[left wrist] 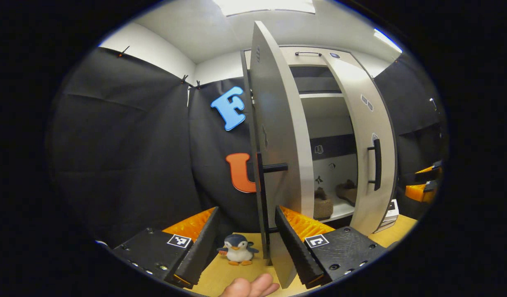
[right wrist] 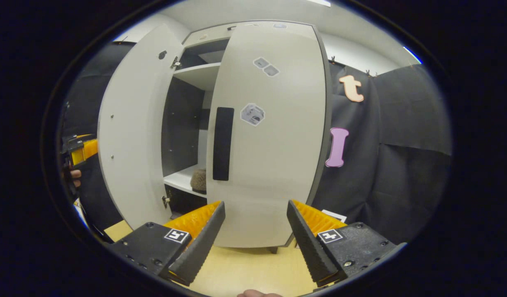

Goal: Grab one shoe with the right hand and put it into the shoe cabinet, grab the other shoe with the left hand and put it into the shoe cabinet; then close the right door with the right hand and the left door with the left hand.

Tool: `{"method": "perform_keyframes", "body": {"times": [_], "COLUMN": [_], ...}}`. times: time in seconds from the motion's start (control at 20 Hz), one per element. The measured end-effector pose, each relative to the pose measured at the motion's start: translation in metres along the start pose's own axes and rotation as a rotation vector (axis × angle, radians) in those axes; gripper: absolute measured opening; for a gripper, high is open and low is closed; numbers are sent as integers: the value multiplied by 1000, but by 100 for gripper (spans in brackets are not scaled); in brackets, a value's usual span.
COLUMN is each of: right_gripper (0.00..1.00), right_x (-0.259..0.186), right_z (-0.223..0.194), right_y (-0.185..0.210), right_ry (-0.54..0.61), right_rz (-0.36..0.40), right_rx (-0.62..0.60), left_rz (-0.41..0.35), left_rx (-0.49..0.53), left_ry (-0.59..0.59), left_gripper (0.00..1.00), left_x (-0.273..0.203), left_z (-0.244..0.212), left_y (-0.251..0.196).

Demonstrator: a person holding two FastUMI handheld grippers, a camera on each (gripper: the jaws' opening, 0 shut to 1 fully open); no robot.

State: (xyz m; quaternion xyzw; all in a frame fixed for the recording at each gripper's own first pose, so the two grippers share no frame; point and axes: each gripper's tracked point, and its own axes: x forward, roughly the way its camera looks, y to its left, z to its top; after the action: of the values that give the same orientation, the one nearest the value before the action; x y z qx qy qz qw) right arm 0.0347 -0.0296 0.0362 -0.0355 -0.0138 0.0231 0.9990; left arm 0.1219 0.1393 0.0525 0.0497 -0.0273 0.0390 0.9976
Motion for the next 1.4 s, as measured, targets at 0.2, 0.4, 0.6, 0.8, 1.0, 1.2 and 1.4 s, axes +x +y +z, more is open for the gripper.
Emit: {"method": "perform_keyframes", "body": {"times": [0.2,0.4,0.6,0.8,1.0,1.2,1.4], "right_gripper": [98,98,98,99,99,99,99], "right_x": [-10,-16,-29,-34,-34,-37,-43], "right_z": [1,-2,-1,4,0,-3,-7], "right_y": [-10,-19,-23,-25,-21,-24,-35], "right_ry": [0,3,-13,-51,-38,-38,-36], "right_rz": [-30,-57,-85,-117,-109,-104,-115], "right_rx": [2,12,26,75,99,93,118], "left_rz": [-101,-264,-326,-325,-358,-326,-314], "left_rx": [-51,-38,27,48,-40,-51,-41], "left_ry": [0,69,15,18,70,57,65], "left_gripper": [84,77,96,96,96,96,96], "left_x": [15,26,13,-3,-25,-23,-21], "left_z": [1,-10,8,0,-4,1,-1], "left_y": [-44,-101,-136,-153,-176,-172,-176]}}
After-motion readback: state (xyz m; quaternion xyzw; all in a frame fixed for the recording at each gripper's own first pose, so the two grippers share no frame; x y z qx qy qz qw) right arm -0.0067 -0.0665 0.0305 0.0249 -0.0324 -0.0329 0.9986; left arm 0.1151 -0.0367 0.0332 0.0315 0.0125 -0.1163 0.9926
